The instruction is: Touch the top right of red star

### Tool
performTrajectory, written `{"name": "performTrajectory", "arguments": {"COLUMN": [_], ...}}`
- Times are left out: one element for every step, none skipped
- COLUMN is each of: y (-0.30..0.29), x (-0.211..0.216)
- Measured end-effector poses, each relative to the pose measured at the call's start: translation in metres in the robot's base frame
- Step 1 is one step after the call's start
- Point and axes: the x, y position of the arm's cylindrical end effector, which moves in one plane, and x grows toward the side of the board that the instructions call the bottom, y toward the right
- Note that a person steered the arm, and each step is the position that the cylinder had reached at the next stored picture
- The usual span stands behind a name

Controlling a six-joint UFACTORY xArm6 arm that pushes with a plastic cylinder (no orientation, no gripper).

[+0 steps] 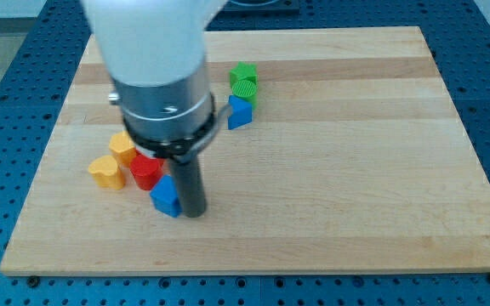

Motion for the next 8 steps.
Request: {"name": "performTrajectory", "arguments": {"y": [-0.033,-0.042,-0.041,0.002,0.08,0.133,0.116,0.047], "x": [0.001,0.001,0.001,-0.005,-0.028,-0.06,-0.084,-0.085]}}
